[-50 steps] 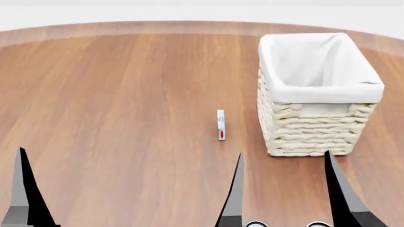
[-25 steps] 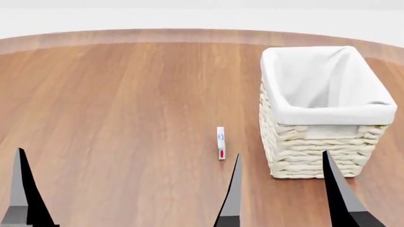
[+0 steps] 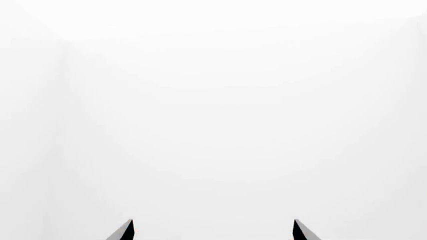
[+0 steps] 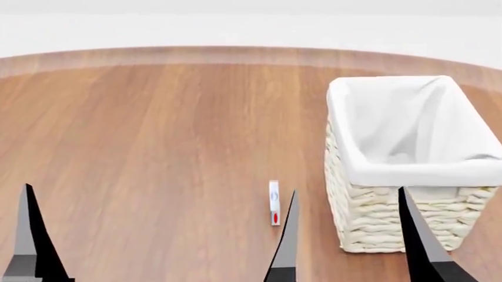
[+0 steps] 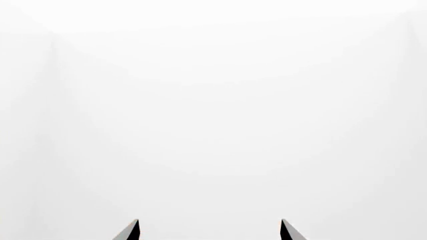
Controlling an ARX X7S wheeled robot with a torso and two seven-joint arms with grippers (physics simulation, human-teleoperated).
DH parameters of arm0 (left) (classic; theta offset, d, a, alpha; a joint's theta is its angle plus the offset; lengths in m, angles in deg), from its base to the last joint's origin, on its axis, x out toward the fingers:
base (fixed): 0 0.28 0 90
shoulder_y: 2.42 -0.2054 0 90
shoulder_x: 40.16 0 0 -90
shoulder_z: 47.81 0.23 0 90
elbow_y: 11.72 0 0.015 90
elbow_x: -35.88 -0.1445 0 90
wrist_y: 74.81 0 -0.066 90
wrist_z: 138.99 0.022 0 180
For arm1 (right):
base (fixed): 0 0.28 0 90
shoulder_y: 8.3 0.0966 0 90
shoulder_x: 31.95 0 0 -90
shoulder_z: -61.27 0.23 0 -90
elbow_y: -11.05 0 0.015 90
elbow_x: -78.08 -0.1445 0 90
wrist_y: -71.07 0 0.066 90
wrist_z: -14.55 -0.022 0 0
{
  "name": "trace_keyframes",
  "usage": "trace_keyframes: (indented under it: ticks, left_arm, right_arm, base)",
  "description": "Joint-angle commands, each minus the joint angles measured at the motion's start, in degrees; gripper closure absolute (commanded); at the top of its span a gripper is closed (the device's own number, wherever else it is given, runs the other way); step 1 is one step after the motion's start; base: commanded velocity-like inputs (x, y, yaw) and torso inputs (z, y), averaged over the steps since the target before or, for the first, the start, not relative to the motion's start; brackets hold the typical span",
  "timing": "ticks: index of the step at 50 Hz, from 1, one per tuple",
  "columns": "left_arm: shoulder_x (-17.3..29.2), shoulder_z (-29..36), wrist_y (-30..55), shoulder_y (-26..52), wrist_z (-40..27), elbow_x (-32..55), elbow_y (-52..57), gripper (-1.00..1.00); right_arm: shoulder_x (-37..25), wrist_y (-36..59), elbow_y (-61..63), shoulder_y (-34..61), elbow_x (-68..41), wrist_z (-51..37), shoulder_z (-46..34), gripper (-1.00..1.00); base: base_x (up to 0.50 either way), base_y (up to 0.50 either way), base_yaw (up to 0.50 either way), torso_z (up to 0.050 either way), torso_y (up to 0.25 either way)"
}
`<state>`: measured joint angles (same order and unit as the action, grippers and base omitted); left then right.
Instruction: Pick up the alphabet soup and the cream cheese box, and put them in the basket.
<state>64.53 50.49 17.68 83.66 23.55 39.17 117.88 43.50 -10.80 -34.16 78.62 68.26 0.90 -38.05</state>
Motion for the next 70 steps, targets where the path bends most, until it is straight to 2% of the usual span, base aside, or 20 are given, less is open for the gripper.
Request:
trace_keyframes:
  ticks: [1,45,70]
  left_arm:
    - [0.34,0.28,-0.27,0.02,-0.22,0.21,-0.41,-1.0]
    - [1.49,1.42,-1.64,-0.11,-1.42,-0.36,-1.56,-1.0]
    - [1.86,2.52,0.8,0.84,-2.0,-0.62,-2.58,-1.0]
  right_arm:
    - [-0.25,-0.09,-0.4,0.17,-0.05,-0.37,-0.36,-1.0]
    - [-1.12,-1.25,-1.05,0.33,-0.22,-2.03,-1.43,-1.0]
    - [-1.86,-1.78,-2.29,0.65,-1.01,-2.63,-2.1,-1.0]
  base:
    - [0.21,0.0,0.0,0.0,0.0]
    - [0.21,0.0,0.0,0.0,0.0]
    - [0.0,0.0,0.0,0.0,-0.003]
